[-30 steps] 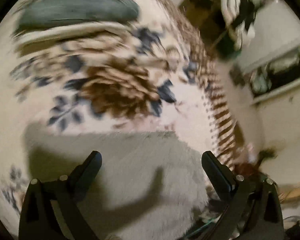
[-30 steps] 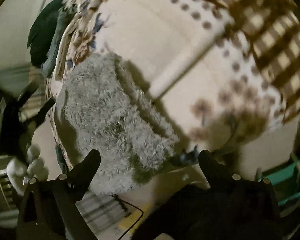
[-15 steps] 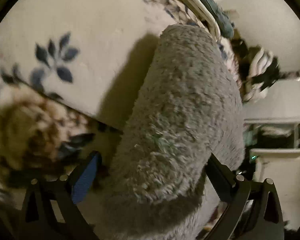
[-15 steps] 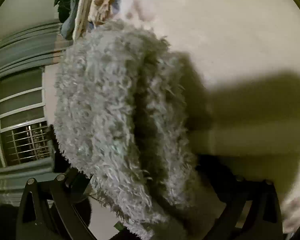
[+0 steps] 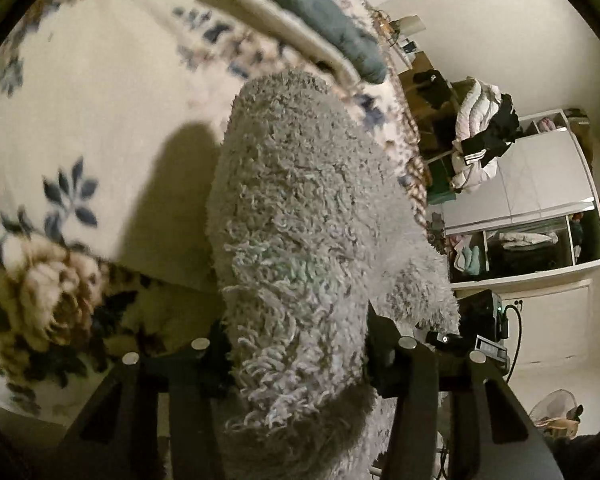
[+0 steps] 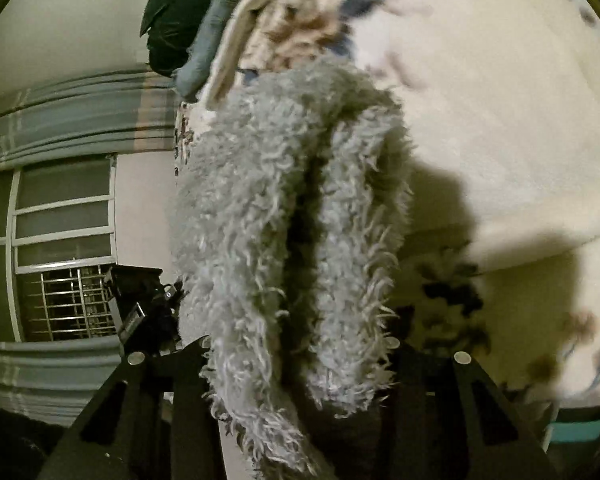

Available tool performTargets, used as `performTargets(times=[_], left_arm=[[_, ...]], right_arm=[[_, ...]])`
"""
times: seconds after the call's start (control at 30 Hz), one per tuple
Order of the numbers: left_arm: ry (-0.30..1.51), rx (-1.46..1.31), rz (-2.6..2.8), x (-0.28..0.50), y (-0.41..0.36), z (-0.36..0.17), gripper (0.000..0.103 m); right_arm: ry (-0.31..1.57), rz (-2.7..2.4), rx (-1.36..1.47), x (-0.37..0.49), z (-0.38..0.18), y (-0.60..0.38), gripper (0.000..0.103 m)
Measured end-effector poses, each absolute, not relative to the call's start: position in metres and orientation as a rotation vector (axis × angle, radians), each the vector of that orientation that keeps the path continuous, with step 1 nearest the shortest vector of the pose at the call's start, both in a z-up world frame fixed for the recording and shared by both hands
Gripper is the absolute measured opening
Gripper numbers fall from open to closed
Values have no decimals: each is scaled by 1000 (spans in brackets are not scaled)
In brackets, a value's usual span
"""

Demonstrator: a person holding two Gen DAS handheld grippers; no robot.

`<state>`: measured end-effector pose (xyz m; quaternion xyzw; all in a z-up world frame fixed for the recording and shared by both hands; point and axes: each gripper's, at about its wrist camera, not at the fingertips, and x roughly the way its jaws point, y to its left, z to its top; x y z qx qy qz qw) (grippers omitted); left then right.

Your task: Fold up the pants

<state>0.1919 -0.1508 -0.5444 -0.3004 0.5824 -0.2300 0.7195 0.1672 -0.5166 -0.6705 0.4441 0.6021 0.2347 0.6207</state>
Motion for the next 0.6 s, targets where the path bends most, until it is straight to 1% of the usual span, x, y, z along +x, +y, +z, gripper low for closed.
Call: performTargets(times=[0.13, 0.23, 0.33, 0.43, 0.5, 0.6], left_arm=[[1236, -652, -511, 222, -154, -507, 45], [1180, -647, -519, 263, -157, -476, 45], [1120, -650, -525, 324, -151, -449, 45], [1076, -664, -528, 386, -146, -436, 45], [1050, -673, -519, 439, -139, -431, 45], [1030, -686, -495, 513, -122, -439, 45]], right_arm=[[1366, 545, 1002, 186, -621, -524, 42], [1333, 549, 972, 225, -582, -527, 42], [1291, 547, 950, 293, -546, -521, 42], [1241, 542, 953, 375, -519, -516, 42], [1215, 548, 956, 429, -509, -511, 42], [1201, 552, 967, 509, -506, -503, 42]])
